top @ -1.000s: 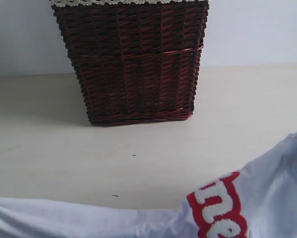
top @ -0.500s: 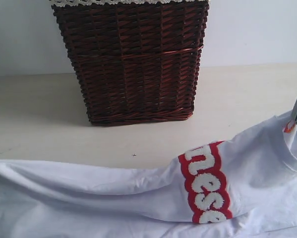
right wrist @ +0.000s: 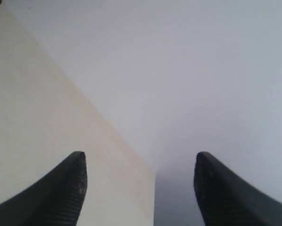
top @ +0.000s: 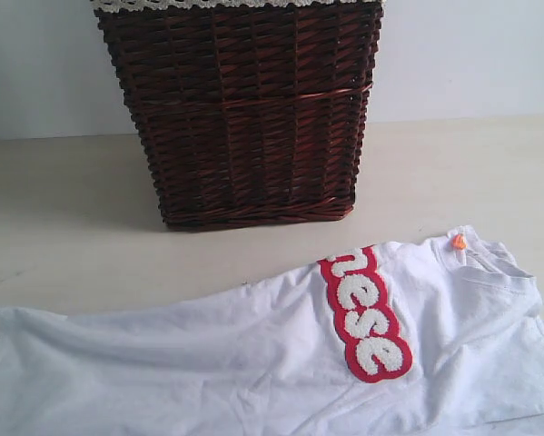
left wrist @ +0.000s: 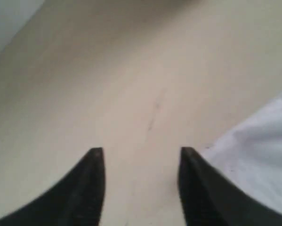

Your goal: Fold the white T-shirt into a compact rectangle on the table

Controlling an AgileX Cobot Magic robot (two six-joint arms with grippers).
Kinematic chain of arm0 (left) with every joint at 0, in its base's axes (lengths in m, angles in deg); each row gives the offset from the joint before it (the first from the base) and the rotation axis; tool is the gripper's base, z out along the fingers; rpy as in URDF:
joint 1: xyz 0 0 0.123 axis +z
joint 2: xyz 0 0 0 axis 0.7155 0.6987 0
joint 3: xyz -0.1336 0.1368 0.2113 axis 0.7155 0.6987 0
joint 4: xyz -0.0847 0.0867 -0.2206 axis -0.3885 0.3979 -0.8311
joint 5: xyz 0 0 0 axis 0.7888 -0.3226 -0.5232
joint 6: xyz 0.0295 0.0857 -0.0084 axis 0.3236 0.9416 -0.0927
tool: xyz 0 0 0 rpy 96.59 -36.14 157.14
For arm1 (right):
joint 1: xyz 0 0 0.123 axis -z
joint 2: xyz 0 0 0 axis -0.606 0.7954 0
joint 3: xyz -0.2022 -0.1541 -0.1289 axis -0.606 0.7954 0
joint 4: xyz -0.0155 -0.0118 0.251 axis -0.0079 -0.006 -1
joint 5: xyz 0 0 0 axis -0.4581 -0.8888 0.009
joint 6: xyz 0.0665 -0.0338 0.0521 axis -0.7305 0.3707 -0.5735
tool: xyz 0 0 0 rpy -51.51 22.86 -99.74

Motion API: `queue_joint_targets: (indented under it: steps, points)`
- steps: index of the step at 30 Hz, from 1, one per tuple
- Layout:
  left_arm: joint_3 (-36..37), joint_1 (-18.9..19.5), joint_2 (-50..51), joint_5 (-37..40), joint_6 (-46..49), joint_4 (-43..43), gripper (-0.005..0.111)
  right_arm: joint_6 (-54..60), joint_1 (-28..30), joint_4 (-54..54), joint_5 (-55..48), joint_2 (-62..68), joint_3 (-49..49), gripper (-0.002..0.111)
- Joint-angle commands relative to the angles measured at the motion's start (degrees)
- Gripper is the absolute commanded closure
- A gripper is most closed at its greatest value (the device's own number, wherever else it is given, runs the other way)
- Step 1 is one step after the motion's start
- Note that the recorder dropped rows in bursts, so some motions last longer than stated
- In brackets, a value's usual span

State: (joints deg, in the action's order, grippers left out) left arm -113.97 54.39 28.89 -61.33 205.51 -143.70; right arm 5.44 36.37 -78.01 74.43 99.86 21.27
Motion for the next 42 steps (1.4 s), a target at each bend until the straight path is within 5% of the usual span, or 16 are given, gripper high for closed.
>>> queue_joint_targets:
  steps: [1, 6, 10, 14, 21, 42]
  points:
    - [-0.43, 0.04, -7.57, -3.54, 0.06, -0.87, 0.106, -1.32, 0.22, -0.17, 1.43, -4.94, 0.13, 0.049]
    - [-0.43, 0.04, -21.24, -2.13, -1.05, -1.8, 0.107, -2.54, 0.22, -0.17, -1.14, -14.51, 0.13, 0.082]
    - [-0.43, 0.04, -32.47, -3.52, -2.6, -12.83, 0.107, -10.8, 0.22, -0.17, -5.56, -23.34, 0.13, 0.108]
    - [-0.05, 0.04, -42.47, -7.76, -13.02, -26.44, 0.107, -27.62, 0.22, -3.26, -15.24, -32.42, 0.13, 0.108]
    - [5.84, 0.04, -50.89, -9.11, -21.93, -26.44, 0.107, -30.81, 0.22, -3.54, -41.19, -44.26, 0.13, 0.108]
    - [25.25, -0.13, -56.52, -9.65, -24.57, -26.44, 0.107, -30.68, 0.22, 4.6, -47.38, -52.35, 0.13, 0.108]
